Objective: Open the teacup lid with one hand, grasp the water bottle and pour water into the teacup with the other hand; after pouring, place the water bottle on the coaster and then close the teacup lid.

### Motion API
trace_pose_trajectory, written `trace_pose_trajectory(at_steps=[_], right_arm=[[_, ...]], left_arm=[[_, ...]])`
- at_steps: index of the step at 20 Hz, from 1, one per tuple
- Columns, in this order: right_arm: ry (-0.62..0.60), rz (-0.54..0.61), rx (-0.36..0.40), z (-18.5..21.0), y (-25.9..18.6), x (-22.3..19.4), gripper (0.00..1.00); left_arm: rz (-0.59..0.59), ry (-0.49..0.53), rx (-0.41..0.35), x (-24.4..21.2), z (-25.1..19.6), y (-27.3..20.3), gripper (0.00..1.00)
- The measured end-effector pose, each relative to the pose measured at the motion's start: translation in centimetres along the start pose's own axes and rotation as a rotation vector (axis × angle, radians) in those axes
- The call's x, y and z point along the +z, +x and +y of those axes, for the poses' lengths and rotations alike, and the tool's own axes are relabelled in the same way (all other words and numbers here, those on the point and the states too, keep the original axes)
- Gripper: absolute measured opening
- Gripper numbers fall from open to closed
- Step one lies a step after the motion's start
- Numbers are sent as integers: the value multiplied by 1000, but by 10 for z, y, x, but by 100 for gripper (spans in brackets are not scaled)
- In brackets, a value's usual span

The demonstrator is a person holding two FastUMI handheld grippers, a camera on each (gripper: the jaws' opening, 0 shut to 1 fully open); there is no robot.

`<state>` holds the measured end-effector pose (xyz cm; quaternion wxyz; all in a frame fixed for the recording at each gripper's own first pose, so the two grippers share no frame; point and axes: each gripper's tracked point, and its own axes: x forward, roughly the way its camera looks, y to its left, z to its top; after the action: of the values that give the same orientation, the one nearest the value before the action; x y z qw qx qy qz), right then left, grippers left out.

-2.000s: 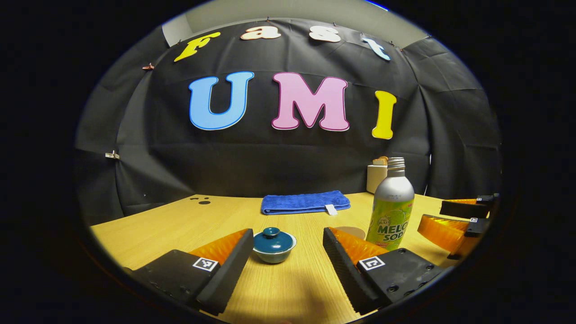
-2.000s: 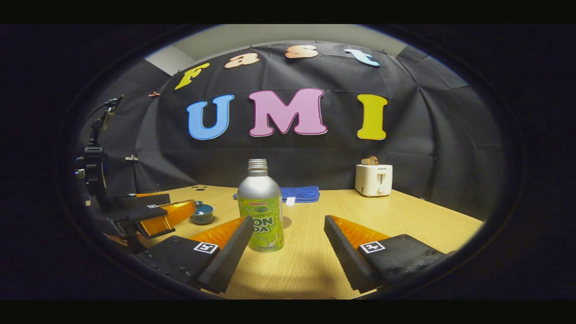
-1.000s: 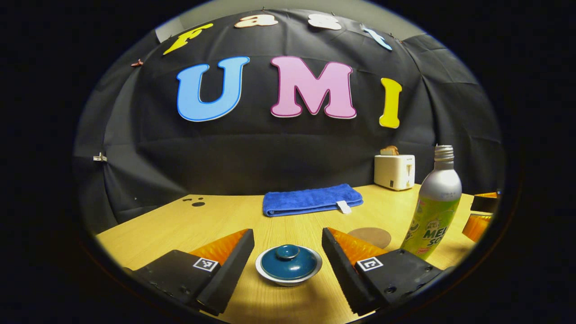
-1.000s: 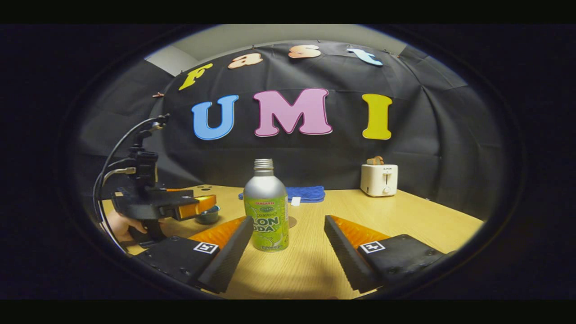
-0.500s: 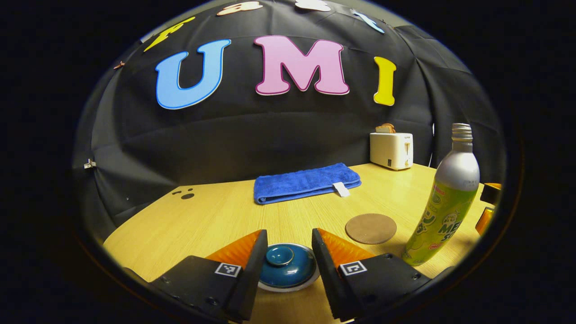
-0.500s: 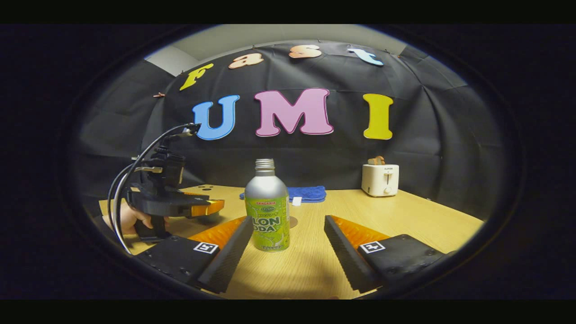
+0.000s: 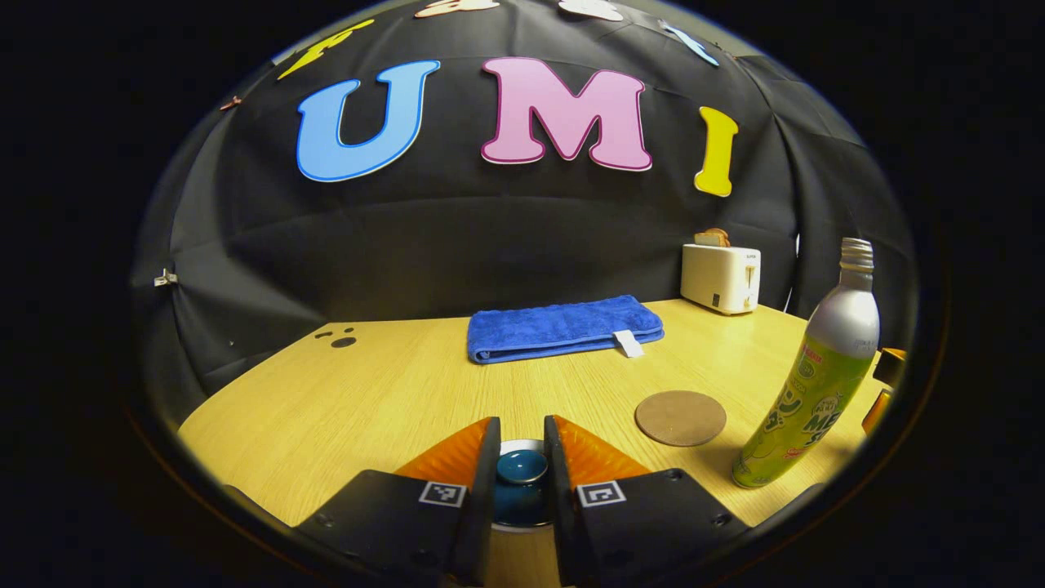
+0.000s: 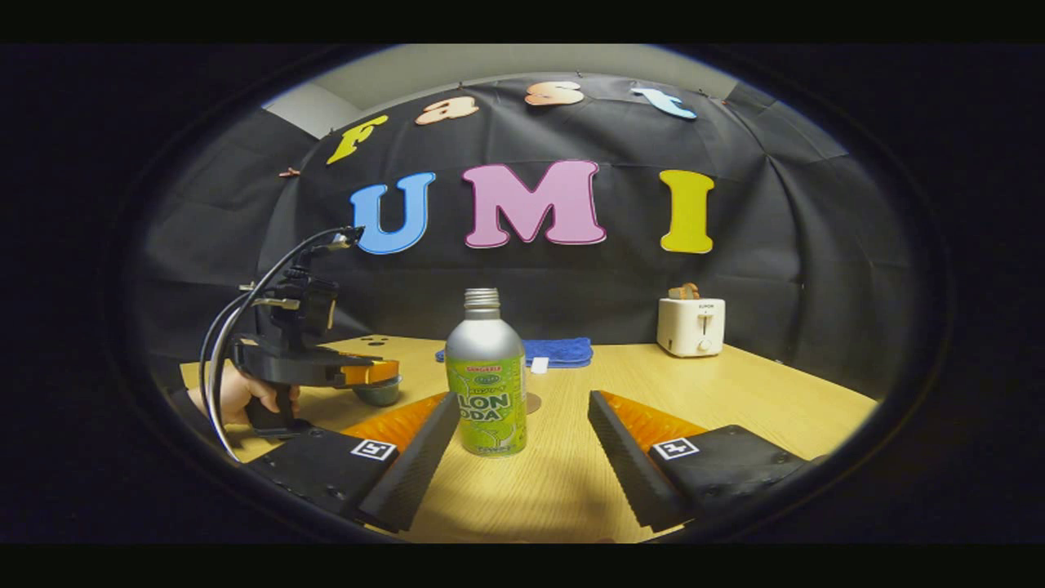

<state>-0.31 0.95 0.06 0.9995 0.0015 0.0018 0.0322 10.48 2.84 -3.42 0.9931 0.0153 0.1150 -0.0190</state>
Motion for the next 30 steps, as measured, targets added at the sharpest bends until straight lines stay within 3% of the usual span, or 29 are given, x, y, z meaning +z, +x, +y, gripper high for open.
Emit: trace_pose_trajectory(at_steps=[6, 9, 15, 19, 25, 30], right_arm=[[0, 0, 1, -1, 1, 1, 98], [1, 1, 46, 10, 0, 1, 98], [2, 5, 115, 29, 5, -1, 98], [-1, 1, 38, 21, 21, -1, 98], [0, 2, 28, 30, 54, -3, 98], [-2, 3, -7, 29, 82, -4, 98]], left_arm=[[-137, -45, 19, 18, 8, -17, 35], [-215, -17, 31, 24, 8, -31, 33], [-234, -29, 20, 19, 16, -57, 33], [-233, -29, 23, 16, 28, -68, 33], [-232, -33, 55, 12, 50, -78, 32], [-232, -31, 39, 13, 52, -80, 32]])
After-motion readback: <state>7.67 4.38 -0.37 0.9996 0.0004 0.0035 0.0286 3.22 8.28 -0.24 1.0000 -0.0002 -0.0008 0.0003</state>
